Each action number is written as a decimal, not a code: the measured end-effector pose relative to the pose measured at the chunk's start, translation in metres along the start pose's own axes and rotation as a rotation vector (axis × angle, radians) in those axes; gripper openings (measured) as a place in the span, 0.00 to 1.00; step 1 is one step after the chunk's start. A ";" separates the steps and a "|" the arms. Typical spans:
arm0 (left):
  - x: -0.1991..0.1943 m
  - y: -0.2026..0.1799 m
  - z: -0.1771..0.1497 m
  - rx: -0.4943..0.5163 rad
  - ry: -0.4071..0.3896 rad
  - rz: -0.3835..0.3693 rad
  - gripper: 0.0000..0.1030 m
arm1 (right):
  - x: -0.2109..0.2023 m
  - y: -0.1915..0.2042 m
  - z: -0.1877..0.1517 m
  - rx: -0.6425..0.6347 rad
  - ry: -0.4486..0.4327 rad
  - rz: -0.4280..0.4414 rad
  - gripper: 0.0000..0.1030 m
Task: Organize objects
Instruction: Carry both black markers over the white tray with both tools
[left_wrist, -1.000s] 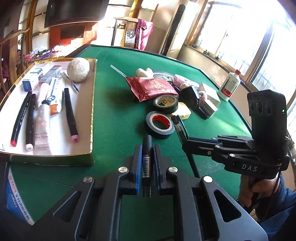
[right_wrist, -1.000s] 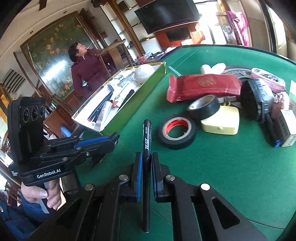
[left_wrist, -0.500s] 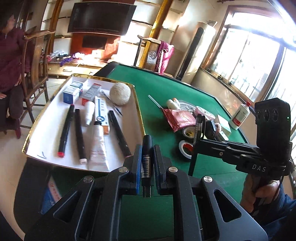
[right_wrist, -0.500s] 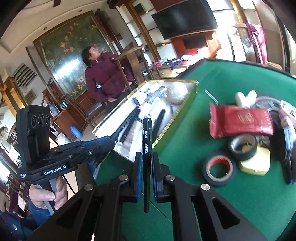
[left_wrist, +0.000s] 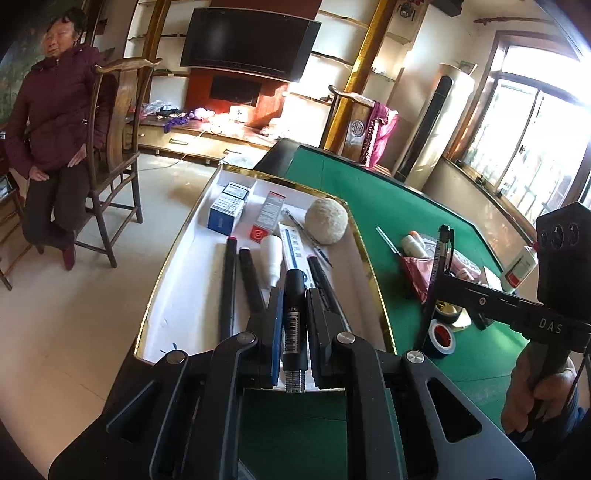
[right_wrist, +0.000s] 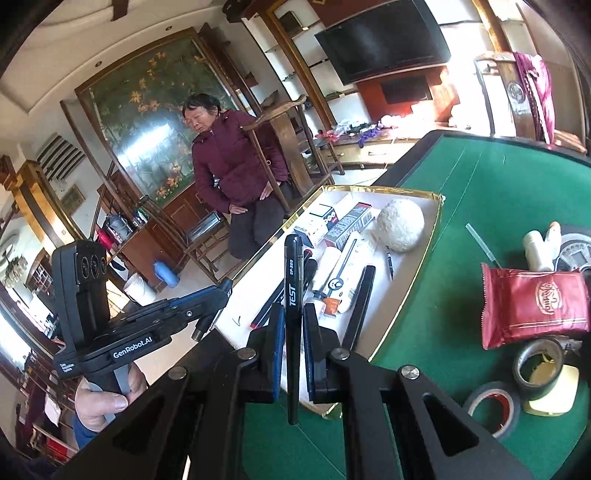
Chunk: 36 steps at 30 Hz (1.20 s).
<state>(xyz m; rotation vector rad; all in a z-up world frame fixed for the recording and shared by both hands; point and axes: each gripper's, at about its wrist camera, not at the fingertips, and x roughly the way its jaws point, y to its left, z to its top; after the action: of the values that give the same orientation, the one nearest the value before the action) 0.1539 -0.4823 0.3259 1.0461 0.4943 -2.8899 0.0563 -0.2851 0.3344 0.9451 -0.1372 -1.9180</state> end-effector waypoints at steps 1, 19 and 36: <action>0.005 0.006 0.002 -0.009 0.012 0.008 0.11 | 0.005 -0.002 0.002 0.013 0.008 0.009 0.07; 0.067 0.048 0.011 -0.066 0.135 0.093 0.11 | 0.074 -0.046 0.006 0.178 0.105 -0.070 0.07; 0.087 0.057 0.016 -0.077 0.180 0.101 0.11 | 0.100 -0.069 0.016 0.165 0.133 -0.200 0.07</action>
<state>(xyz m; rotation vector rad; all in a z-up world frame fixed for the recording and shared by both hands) 0.0842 -0.5342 0.2660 1.2869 0.5386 -2.6813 -0.0270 -0.3319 0.2584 1.2330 -0.1281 -2.0418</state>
